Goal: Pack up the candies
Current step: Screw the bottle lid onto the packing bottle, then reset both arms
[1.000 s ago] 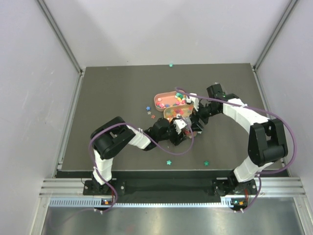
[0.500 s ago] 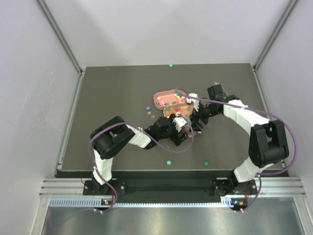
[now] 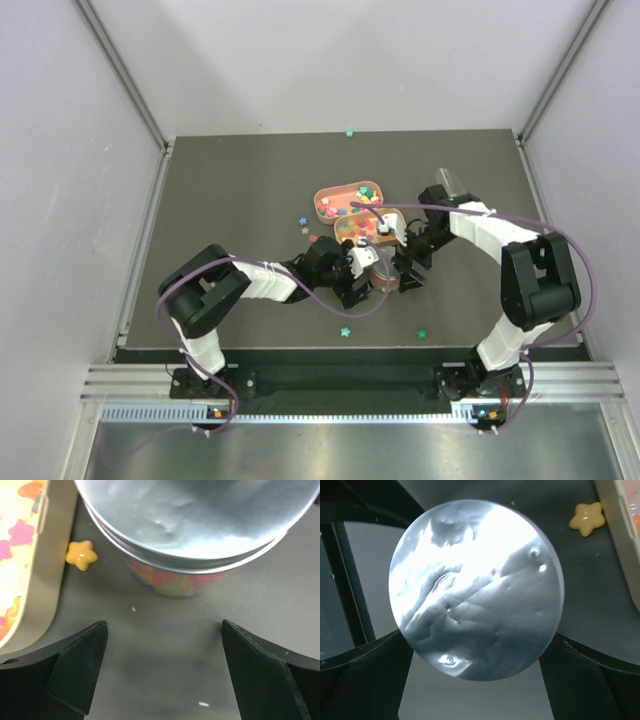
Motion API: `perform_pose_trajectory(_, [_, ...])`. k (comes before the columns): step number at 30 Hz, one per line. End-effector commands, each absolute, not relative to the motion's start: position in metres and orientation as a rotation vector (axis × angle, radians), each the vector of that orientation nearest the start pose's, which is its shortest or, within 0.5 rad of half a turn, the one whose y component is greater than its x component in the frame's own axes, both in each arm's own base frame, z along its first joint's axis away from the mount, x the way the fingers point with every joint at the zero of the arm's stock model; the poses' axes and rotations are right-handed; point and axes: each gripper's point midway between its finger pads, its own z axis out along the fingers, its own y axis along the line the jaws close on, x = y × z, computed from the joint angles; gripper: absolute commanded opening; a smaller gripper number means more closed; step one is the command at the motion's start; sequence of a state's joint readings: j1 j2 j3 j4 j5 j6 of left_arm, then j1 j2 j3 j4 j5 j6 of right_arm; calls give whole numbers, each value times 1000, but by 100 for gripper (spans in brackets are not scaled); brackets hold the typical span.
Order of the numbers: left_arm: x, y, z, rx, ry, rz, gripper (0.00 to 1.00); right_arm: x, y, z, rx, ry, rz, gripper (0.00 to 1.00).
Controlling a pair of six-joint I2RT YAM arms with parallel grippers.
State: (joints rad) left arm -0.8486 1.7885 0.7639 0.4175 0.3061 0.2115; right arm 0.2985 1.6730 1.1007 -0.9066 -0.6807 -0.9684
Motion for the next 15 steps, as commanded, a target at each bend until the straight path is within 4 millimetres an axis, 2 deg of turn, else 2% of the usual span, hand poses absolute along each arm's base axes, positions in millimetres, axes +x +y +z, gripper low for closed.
perform_pose_trajectory(1, [219, -321, -14, 1419, 2014, -675, 98, 251, 170, 91, -1720, 2009, 847, 100])
perform_pose_trajectory(5, [223, -321, 14, 1436, 1970, -669, 99, 265, 167, 103, -1734, 1990, 798, 100])
perform_pose_trajectory(6, [227, -319, 19, 1424, 1969, -659, 99, 273, 166, 110, -1728, 1985, 775, 100])
perform_pose_trajectory(7, [234, -321, 35, 1407, 1940, -654, 99, 278, 162, 112, -1724, 1994, 745, 100])
perform_pose_trajectory(8, [234, -317, 39, 1407, 1955, -644, 98, 286, 156, 113, -1694, 2014, 722, 100])
perform_pose_trajectory(9, [240, -311, 45, 1390, 1970, -628, 99, 297, 154, 121, -1659, 2018, 694, 100])
perform_pose_trajectory(10, [250, -314, 63, 1373, 1934, -618, 99, 306, 144, 124, -1613, 2039, 676, 100])
perform_pose_trajectory(12, [258, -305, 76, 1357, 1948, -598, 98, 320, 136, 135, -1559, 2038, 650, 100])
perform_pose_trajectory(13, [267, -307, 97, 1344, 1901, -582, 98, 325, 127, 141, -1519, 2038, 653, 100])
perform_pose_trajectory(15, [284, -297, 116, 1289, 1896, -537, 99, 332, 119, 153, -1494, 2003, 650, 100])
